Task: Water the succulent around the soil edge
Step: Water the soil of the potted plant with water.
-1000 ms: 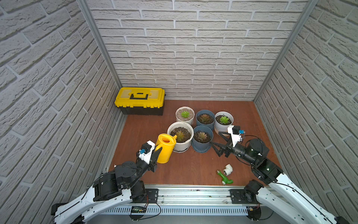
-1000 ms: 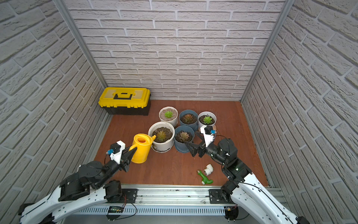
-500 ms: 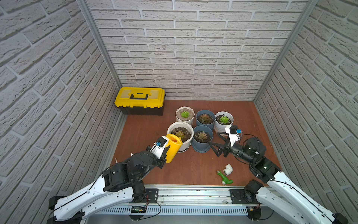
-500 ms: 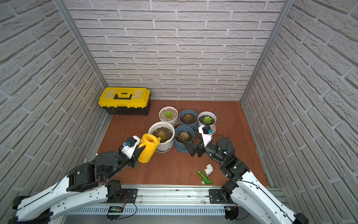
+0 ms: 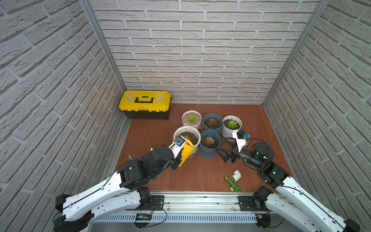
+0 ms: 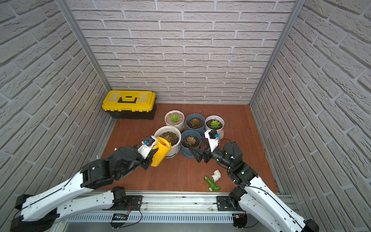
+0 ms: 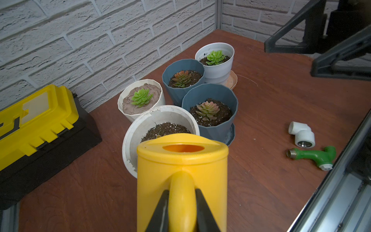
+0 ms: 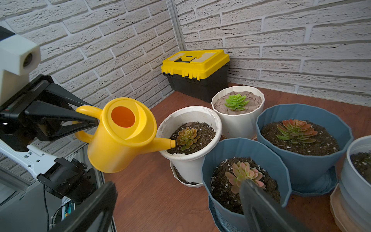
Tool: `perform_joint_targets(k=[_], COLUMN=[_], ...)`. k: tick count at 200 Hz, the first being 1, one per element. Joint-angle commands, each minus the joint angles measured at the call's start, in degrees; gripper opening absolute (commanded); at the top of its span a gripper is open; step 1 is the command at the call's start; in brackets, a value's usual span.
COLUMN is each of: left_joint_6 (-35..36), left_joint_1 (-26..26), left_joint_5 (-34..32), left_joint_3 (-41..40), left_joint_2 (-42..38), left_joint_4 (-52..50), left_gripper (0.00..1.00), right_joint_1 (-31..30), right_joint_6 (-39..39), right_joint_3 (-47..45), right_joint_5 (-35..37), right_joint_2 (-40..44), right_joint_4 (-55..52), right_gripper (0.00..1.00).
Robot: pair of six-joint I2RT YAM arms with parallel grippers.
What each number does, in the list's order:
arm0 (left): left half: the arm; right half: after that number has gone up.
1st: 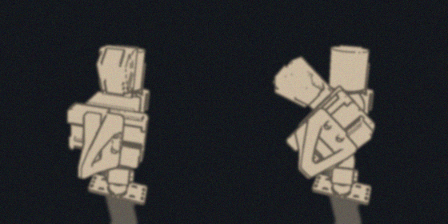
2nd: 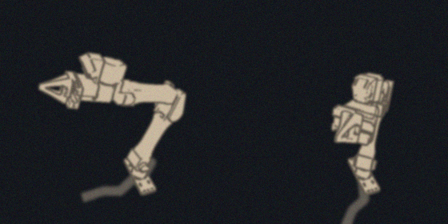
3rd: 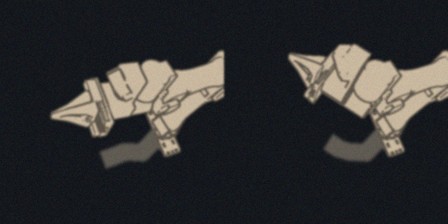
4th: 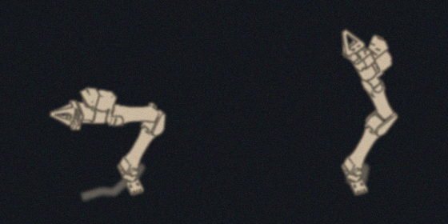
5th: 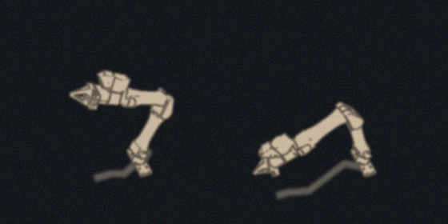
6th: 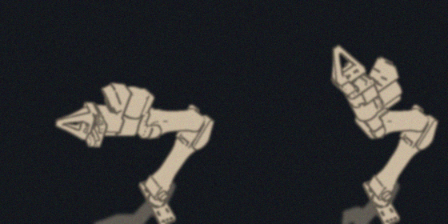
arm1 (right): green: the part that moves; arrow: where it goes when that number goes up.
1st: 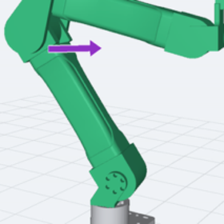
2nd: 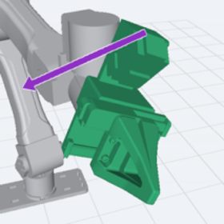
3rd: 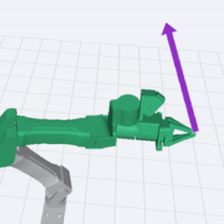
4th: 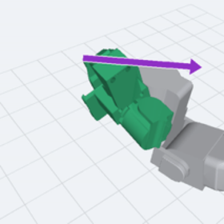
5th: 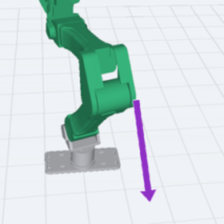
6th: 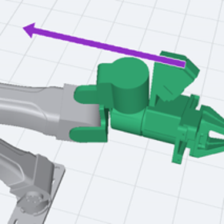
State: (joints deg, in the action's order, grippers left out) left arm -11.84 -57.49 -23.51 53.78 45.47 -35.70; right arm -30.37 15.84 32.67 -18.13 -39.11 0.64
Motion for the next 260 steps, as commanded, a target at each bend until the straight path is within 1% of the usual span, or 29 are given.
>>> perform_joint_targets(k=[1,26,31,69,118,158,260], left_joint_6=[1.15,1.73,1.81,1.73,1.8,1.64,2.74], left_joint_1=[0.54,1.27,1.54,3.82,6.65,9.67,13.08], left_joint_5=[1.63,2.2,4.01,6.46,8.82,12.52,13.56], left_joint_3=[2.67,4.51,4.89,6.64,7.52,8.14,11.16], left_joint_2=[1.32,4.01,4.45,7.7,9.4,11.0,14.71], left_joint_4=[3.28,3.23,3.06,2.66,4.09,5.38,6.25], left_gripper=[0.0,0.0,0.0,0.0,0.0,0.0,0.0], right_joint_1=[0.14,0.14,0.14,0.14,0.14,0.14,0.14], right_joint_6=[0.07,-0.05,-0.11,-0.18,-0.28,-0.17,-0.1], right_joint_3=[-0.06,0.03,0.03,0.03,0.11,0.12,0.21], right_joint_5=[-0.66,-0.35,-0.26,0.46,0.82,0.5,0.46], right_joint_2=[0.53,0.27,0.28,0.35,-0.05,-0.3,-0.5], right_joint_4=[2.01,1.8,1.77,1.3,0.98,1.04,0.71], right_gripper=[0.99,0.99,0.99,0.99,0.99,0.99,0.99])
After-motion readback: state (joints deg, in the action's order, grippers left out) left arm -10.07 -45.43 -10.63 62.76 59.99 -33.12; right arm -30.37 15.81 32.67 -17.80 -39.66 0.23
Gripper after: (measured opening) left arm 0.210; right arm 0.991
